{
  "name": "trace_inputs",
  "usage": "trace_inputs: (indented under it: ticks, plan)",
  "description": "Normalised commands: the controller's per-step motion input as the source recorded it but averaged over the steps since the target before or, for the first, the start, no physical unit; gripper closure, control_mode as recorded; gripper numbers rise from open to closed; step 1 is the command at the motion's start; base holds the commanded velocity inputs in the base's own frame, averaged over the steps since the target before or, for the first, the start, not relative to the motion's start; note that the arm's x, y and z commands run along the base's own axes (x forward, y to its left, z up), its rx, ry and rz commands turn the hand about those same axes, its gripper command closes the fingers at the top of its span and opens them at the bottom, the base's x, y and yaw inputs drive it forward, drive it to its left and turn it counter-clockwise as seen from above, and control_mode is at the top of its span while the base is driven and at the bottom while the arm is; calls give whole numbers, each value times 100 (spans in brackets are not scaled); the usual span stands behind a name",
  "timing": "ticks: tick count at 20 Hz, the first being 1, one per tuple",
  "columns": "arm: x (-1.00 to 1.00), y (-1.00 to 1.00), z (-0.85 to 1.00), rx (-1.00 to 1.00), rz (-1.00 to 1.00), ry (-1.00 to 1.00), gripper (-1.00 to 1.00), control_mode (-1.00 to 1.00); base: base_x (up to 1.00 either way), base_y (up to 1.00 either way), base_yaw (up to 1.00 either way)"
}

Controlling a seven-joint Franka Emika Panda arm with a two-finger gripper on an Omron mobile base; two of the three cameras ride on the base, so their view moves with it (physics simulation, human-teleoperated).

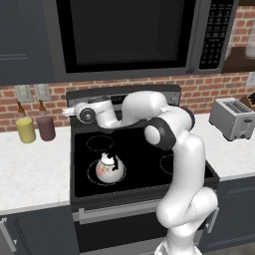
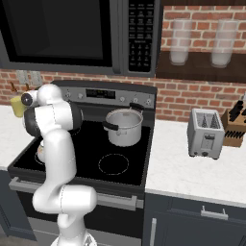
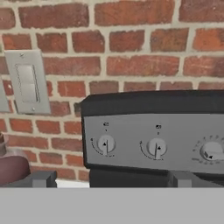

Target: Pick the kettle from the counter and place it on a stove burner. Then turn the burner on.

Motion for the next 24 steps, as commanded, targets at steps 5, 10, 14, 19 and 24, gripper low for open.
trace_inputs:
  ticks: [5,10,14,19,24]
  plan:
    - [12,0,-9,0,0,-1,-100,-100,0,0,0]
    - [7,0,-23,0,0,0,-100,-100,0,0,0]
    - [-1,8,0,0,-1,0,-100,-100,0,0,0]
    - [0,19,0,-2,-6,-1,-100,-100,0,0,0]
    - [0,5,0,-2,-6,-4,-100,-100,0,0,0]
